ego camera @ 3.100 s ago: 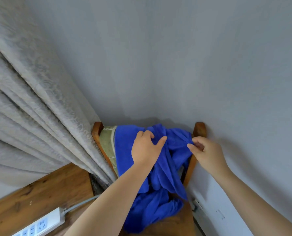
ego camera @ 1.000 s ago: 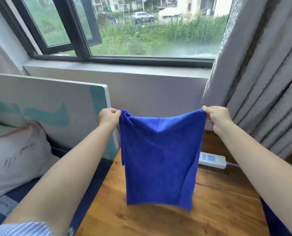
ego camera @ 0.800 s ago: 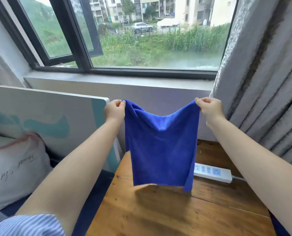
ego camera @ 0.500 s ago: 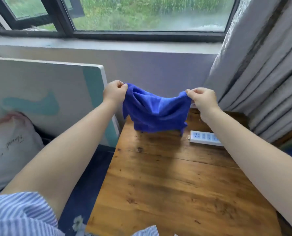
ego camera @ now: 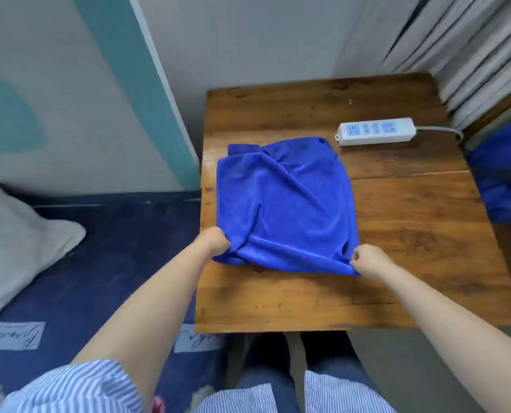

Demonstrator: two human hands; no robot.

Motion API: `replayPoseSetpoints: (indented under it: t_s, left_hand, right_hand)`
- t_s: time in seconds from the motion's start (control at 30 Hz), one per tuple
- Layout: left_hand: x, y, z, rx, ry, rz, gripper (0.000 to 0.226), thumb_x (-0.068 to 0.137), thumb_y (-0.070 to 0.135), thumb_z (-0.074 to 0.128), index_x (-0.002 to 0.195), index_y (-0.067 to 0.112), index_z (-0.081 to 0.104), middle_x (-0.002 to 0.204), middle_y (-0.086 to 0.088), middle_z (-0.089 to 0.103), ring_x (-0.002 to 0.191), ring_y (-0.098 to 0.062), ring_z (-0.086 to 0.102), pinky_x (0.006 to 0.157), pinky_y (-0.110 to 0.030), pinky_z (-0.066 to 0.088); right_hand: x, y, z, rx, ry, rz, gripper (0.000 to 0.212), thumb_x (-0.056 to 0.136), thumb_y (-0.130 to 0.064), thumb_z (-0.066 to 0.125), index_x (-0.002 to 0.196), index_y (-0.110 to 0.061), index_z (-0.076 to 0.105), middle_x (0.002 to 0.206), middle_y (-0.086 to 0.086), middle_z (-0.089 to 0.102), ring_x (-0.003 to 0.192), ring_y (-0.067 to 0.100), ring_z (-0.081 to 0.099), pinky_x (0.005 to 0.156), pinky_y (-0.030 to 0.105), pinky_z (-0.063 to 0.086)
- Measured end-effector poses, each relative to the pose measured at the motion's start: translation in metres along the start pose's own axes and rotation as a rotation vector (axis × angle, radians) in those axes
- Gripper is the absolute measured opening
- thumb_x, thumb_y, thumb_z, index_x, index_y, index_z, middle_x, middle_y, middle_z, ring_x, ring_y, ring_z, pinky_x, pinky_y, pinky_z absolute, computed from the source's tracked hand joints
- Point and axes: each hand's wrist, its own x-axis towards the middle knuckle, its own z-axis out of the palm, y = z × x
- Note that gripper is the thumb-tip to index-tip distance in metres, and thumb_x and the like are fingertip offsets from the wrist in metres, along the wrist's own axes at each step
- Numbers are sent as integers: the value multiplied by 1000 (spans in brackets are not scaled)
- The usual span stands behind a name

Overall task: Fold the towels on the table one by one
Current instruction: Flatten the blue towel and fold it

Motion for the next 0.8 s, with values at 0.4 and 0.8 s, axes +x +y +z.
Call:
replayPoseSetpoints:
  t_s: [0.4,0.8]
  left_hand:
    - [5,-57,63,102,-383,-106,24,88,9,42,65,12,42,60,-3,57,47,-11,50,33,-15,37]
    - [50,-10,-1,134,162,-19,22,93,26,42,81,9,49,80,-4,50,78,-24,49,60,-28,36]
  right_hand:
    - [-14,10,55,-288,-220,188,23,84,-8,41,100,-11,57,105,8,56,94,26,55,71,27,39]
    - [42,-10,-1,-59,295,-28,19,87,-12,45,94,-1,58,105,19,61,100,35,55,70,35,41]
